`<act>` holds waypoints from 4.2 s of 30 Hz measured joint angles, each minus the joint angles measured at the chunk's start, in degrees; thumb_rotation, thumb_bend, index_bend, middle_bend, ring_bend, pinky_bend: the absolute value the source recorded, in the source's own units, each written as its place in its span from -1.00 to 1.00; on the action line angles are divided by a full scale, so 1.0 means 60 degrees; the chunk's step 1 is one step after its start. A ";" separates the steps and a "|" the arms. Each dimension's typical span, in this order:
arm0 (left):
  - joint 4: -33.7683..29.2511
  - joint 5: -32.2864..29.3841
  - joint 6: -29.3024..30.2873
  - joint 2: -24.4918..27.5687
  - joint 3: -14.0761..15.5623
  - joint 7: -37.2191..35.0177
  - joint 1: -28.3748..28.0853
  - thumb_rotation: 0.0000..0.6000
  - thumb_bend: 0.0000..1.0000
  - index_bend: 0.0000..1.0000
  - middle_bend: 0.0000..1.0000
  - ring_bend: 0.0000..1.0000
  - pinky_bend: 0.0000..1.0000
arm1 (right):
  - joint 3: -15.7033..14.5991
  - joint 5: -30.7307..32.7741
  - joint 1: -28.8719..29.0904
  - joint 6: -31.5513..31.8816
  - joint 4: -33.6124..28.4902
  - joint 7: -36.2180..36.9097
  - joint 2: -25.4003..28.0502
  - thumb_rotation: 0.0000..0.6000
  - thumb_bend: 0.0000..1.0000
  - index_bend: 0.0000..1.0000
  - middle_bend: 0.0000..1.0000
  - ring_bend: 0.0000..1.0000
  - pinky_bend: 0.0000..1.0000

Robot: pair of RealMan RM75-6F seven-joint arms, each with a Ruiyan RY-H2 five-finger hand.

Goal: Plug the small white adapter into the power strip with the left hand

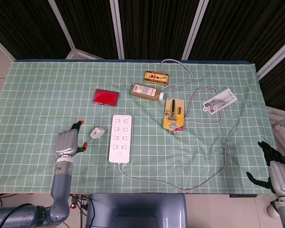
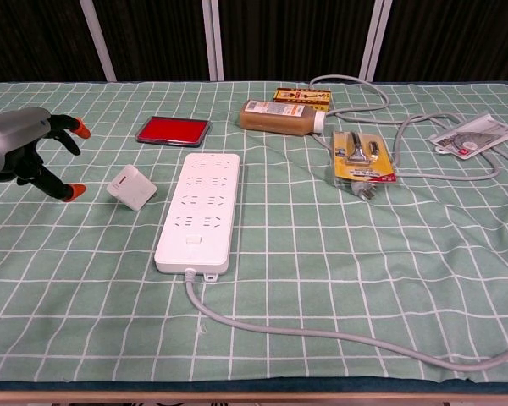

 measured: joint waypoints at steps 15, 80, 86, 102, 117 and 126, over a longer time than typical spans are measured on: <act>0.0790 -0.0736 -0.0449 -0.0854 -0.0584 -0.0211 -0.0304 1.00 -0.42 -0.61 -0.51 0.62 0.82 | -0.0011 0.0043 0.0001 -0.0072 -0.0068 0.0113 0.0060 1.00 -0.32 -1.00 -1.00 -1.00 -1.00; 0.2350 -0.0470 -0.0822 -0.1529 -0.0764 -0.0436 -0.0628 1.00 0.26 -0.04 0.07 0.64 0.83 | 0.0008 0.0103 -0.0082 -0.0042 -0.0214 0.0447 0.0202 1.00 -0.32 -1.00 -1.00 -1.00 -1.00; 0.1994 0.0149 -0.0697 -0.0846 -0.0455 0.0158 -0.0666 1.00 0.37 0.15 0.29 0.74 0.89 | 0.0015 0.0099 -0.0086 -0.0026 -0.0215 0.0433 0.0197 1.00 -0.32 -1.00 -1.00 -1.00 -1.00; 0.0977 0.1203 -0.1986 0.1415 0.0088 0.2393 -0.1889 1.00 0.44 0.32 0.53 0.81 0.94 | 0.0024 0.0121 -0.0087 -0.0050 -0.0226 0.0488 0.0217 1.00 -0.32 -1.00 -1.00 -1.00 -1.00; 0.1745 0.0618 -0.2614 0.0551 0.0003 0.2747 -0.2965 1.00 0.44 0.34 0.57 0.82 0.94 | 0.0060 0.0244 -0.0049 -0.0185 -0.0233 0.0616 0.0251 1.00 -0.32 -1.00 -1.00 -1.00 -1.00; 0.2231 0.0043 -0.2690 0.0053 0.0023 0.2952 -0.3391 1.00 0.45 0.35 0.60 0.82 0.94 | 0.0076 0.0295 -0.0029 -0.0266 -0.0244 0.0734 0.0273 1.00 -0.32 -1.00 -1.00 -1.00 -1.00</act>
